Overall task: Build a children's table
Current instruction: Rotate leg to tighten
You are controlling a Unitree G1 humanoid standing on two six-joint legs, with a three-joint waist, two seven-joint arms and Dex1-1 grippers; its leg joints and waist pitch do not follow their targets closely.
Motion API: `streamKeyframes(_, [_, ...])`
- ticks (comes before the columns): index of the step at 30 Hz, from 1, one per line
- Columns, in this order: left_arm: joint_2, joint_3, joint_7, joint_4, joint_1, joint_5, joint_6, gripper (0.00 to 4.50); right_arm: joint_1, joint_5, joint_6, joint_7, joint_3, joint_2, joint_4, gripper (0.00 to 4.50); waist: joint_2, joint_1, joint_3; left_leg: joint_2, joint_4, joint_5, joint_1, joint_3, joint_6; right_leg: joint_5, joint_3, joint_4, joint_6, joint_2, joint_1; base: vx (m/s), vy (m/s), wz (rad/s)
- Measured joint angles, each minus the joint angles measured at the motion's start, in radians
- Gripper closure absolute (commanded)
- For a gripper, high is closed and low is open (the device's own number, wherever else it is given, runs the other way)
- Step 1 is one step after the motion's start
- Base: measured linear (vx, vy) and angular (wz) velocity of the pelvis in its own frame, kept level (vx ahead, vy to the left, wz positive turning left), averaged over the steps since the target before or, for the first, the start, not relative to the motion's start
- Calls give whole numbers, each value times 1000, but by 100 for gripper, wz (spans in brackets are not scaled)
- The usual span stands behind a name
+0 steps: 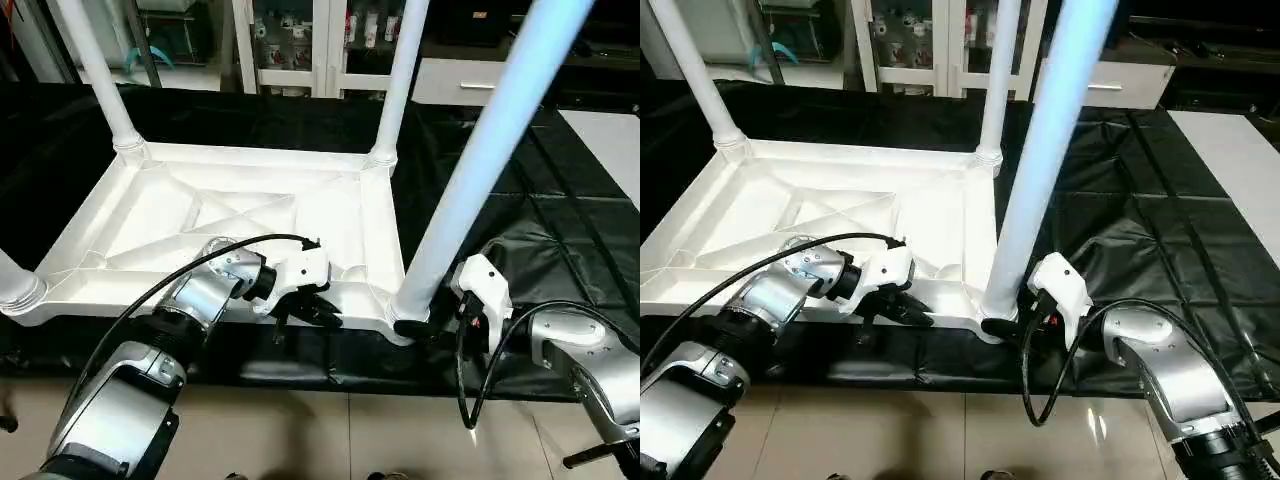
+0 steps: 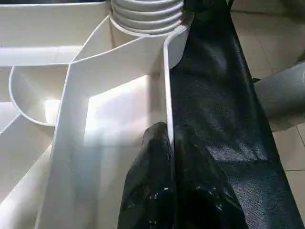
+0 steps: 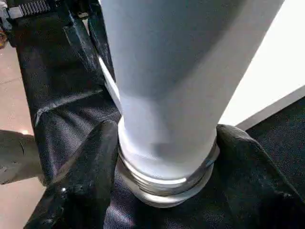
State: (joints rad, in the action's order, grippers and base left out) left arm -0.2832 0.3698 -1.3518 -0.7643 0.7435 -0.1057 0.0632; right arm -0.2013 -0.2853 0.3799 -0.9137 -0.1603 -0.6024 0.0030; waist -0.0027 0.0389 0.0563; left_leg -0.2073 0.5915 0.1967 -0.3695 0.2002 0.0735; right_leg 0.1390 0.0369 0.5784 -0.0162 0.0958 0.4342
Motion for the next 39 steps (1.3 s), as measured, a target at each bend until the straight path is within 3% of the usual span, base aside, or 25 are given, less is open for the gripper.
streamKeyframes(6, [-1, -12, 40, -15, 3, -10, -13, 450, -5, 8, -9, 70, 25, 82, 44, 178, -3, -9, -2, 0, 2, 0, 2, 0, 1, -2, 0, 1, 2, -1, -1, 0, 0, 0])
streamKeyframes(11, [63, -42, 221, -106, 54, -42, -34, 450, -59, 26, -31, 325, 96, 257, 169, 178, -5, -36, -1, 1, 8, 1, 1, -1, 1, -2, -1, -1, 3, 0, 0, 0, 0, 0])
streamKeyframes(15, [136, -54, 397, -197, 108, -65, -59, 450, -135, 63, -79, 569, 155, 408, 294, 179, -6, -47, -1, 1, 8, 1, 0, -2, 1, -2, 0, -2, 3, 0, 2, 0, 0, 0])
streamKeyframes(19, [205, -52, 552, -241, 139, -91, -81, 450, -204, 100, -127, 802, 188, 503, 388, 180, -5, -49, -1, 1, 7, 1, 1, -2, 1, -2, 0, -2, 3, 0, 1, 0, 0, 0])
streamKeyframes(25, [245, -53, 641, -282, 168, -115, -79, 450, -265, 131, -254, 983, 232, 601, 510, 180, -4, -47, -2, 2, 6, 1, 0, -2, 1, -6, 0, -2, 9, 0, 1, 0, 0, 0])
streamKeyframes(28, [243, -53, 645, -288, 171, -116, -69, 450, -275, 127, -280, 954, 244, 603, 535, 180, -4, -46, -2, 2, 4, 2, 0, -1, 0, -6, 1, -3, 9, 0, 1, 0, 0, 0])
streamKeyframes(30, [239, -53, 638, -288, 171, -116, -64, 450, -273, 116, -280, 918, 253, 599, 534, 124, -4, -46, -2, 1, 4, 2, 0, -1, 0, -6, 1, -3, 9, -1, 2, 0, 0, 0])
streamKeyframes(33, [230, -53, 617, -287, 170, -115, -54, 450, -252, 72, -276, 857, 261, 584, 486, 108, -2, -45, -1, 1, 2, 1, 0, -1, -1, -6, 1, -3, 8, -1, 2, 0, 0, 0])
streamKeyframes(34, [222, -55, 592, -281, 166, -113, -48, 450, -229, 60, -265, 818, 249, 554, 442, 85, -1, -41, 0, 1, 1, 1, 1, -1, -1, -5, 2, -3, 8, -1, 2, 0, 0, 0])
streamKeyframes(39, [186, -50, 464, -251, 141, -95, -14, 450, -191, 53, -190, 652, 211, 416, 296, 55, -1, -32, 0, 0, 0, 1, 3, -1, -1, -5, 2, -2, 7, -2, 1, 0, 0, 0])
